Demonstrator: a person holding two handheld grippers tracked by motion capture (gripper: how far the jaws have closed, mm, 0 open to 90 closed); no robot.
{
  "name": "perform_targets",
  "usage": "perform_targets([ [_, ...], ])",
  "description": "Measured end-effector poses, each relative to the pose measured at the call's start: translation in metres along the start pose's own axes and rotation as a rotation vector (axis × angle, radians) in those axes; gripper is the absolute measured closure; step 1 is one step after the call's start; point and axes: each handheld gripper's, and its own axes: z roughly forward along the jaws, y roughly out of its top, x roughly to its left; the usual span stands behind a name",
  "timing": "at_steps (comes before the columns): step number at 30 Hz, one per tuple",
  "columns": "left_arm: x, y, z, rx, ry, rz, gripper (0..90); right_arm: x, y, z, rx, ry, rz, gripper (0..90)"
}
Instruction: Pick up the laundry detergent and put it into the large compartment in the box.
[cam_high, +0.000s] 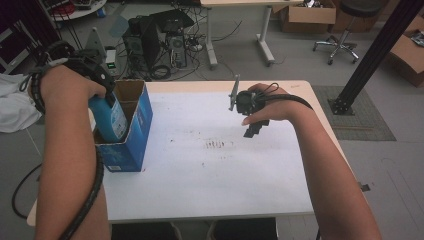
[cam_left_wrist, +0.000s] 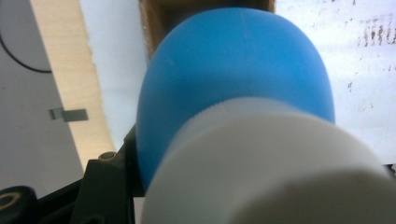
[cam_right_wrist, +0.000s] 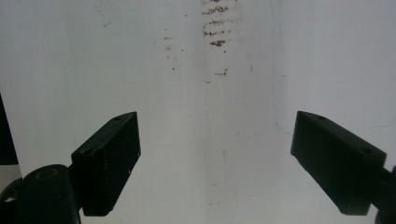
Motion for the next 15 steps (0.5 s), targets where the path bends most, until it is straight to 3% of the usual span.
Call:
perform_targets([
  [5,-0.001,0.003,0.020,0.023,-0.006,0.003,41.0,0.000,0.001,0.001,-0.003,-0.001,-0.004,15.8],
  [15,-0.004,0.005,0.051,0.016,0.000,-0.001,40.9,0.001,0.003,0.002,-0.005,-0.004,-0.010,15.8],
])
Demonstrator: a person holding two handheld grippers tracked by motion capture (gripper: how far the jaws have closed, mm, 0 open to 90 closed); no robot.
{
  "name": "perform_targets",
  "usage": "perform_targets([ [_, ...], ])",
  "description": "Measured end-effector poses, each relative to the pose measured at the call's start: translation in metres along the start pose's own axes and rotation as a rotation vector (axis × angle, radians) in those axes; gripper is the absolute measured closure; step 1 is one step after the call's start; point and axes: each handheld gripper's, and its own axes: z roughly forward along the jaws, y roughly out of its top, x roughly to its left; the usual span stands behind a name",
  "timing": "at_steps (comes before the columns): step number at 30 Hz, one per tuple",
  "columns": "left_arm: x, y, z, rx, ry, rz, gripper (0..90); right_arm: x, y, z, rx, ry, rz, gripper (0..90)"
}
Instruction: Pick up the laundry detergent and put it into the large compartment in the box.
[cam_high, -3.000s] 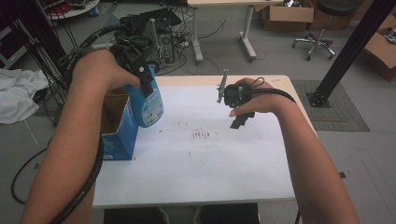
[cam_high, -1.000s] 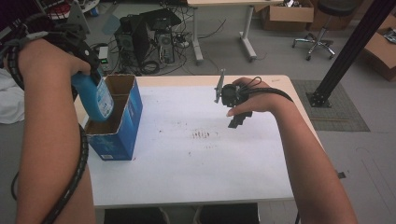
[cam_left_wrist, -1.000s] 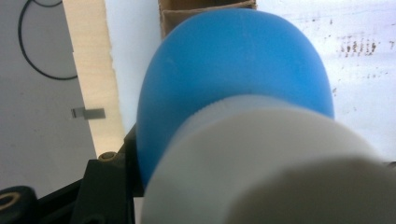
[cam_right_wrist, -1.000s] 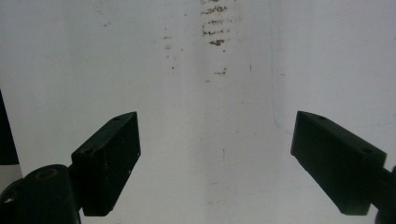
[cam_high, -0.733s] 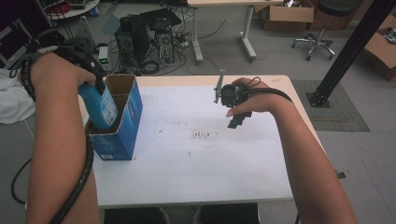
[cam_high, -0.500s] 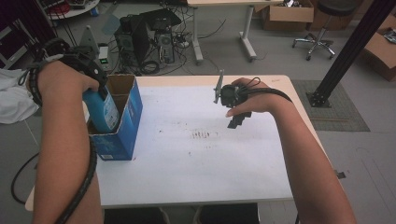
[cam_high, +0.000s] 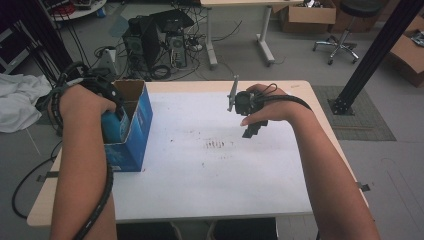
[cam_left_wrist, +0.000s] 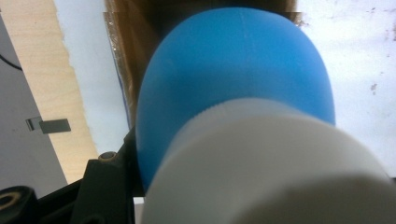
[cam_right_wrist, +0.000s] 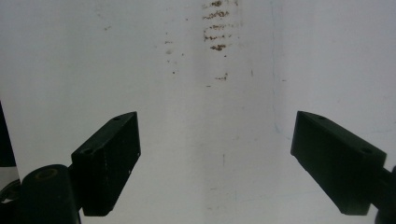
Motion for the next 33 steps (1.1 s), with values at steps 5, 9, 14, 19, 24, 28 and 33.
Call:
perform_targets([
  [5,0.002,0.002,0.013,0.002,0.008,0.008,41.0,0.000,0.000,0.001,-0.001,0.000,0.002,15.8],
  [9,0.003,0.003,0.023,0.007,0.011,0.004,41.0,0.000,-0.001,0.001,-0.003,0.001,0.002,15.8],
  [14,0.005,0.004,0.038,0.018,0.015,0.008,41.0,-0.001,-0.001,0.004,0.000,0.005,0.005,15.8],
  [19,0.006,0.004,0.050,0.017,0.015,0.017,41.0,-0.001,-0.001,0.007,0.005,0.009,0.008,15.8],
  [24,0.006,0.005,0.056,0.014,0.025,0.024,40.9,-0.002,0.001,0.010,0.003,0.012,0.002,15.8],
  [28,0.008,0.005,0.062,0.004,0.019,0.027,40.9,-0.002,0.001,0.011,0.002,0.008,0.003,15.8],
  [33,0.010,0.004,0.062,0.009,0.012,0.032,40.9,-0.001,0.000,0.011,0.000,0.007,0.006,15.8],
])
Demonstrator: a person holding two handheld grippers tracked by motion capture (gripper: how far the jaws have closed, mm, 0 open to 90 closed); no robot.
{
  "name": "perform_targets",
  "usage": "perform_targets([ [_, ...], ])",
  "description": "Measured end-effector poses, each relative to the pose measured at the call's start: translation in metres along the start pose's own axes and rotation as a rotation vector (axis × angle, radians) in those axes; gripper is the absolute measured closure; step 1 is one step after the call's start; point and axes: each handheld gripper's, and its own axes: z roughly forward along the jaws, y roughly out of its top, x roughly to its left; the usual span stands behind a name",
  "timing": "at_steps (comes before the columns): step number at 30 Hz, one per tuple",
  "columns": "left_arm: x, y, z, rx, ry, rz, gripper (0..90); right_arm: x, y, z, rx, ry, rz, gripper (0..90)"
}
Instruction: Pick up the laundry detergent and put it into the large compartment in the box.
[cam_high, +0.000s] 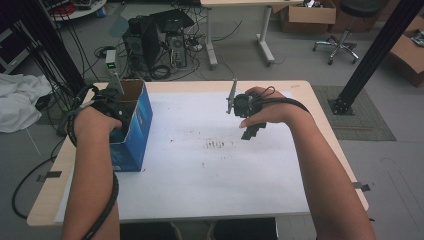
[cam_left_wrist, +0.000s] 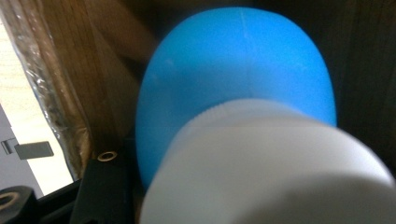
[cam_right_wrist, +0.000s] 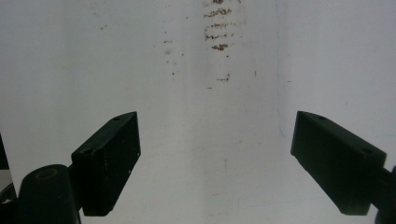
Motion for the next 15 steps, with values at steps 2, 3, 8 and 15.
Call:
perform_targets([
  [2,-0.0010,0.0001,0.0004,0.006,0.004,0.000,40.8,0.0001,-0.0009,-0.0004,0.002,0.001,0.004,15.8],
  [3,-0.0010,0.0001,0.0004,0.006,0.004,0.000,40.7,0.0001,-0.0009,-0.0004,0.002,0.001,0.004,15.8],
  [8,-0.0034,-0.0003,0.0005,0.010,0.014,0.005,40.5,0.0010,-0.0028,-0.0019,0.005,0.002,0.008,15.8],
  [15,-0.0018,-0.0013,0.0005,0.000,0.008,-0.010,40.2,0.0014,-0.0059,-0.0045,0.005,-0.001,0.016,15.8],
])
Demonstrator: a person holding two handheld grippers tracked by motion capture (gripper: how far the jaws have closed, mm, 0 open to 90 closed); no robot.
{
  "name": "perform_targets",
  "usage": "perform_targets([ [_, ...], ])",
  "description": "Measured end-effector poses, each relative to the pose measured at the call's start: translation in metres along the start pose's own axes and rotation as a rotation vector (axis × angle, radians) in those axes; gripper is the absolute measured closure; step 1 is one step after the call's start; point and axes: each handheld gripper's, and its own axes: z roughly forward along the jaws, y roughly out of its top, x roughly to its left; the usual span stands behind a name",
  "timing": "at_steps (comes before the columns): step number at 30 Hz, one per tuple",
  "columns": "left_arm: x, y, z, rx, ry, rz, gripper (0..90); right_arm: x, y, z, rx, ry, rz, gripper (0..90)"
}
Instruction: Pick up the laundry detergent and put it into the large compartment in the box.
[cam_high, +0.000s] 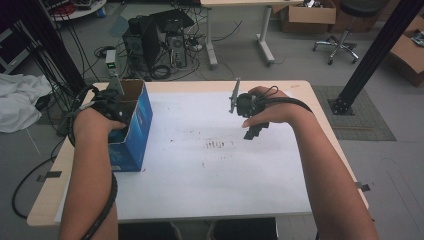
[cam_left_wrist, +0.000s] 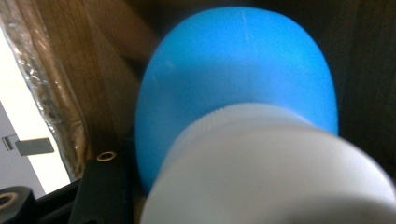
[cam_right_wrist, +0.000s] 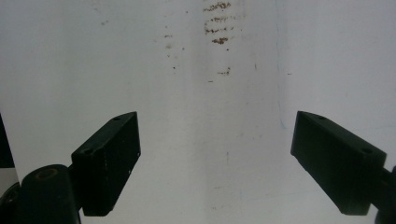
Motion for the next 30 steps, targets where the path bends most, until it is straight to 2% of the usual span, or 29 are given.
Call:
perform_targets([
  [5,-0.001,0.000,0.000,0.006,0.010,-0.003,39.0,0.001,0.001,0.000,-0.004,-0.002,-0.003,15.8],
  [6,-0.002,0.000,-0.002,-0.005,0.023,-0.004,38.1,0.001,0.001,0.000,-0.002,-0.003,-0.005,15.8],
  [10,-0.005,0.000,-0.005,-0.008,0.025,0.008,32.5,0.002,0.001,0.000,-0.004,-0.003,-0.004,15.8],
  [27,-0.010,-0.004,-0.024,-0.034,0.056,0.023,31.5,0.003,-0.001,-0.004,-0.016,-0.010,-0.003,15.8],
  [30,-0.010,-0.005,-0.029,-0.032,0.058,0.014,26.4,0.003,-0.001,-0.005,-0.015,-0.011,-0.006,15.8],
])
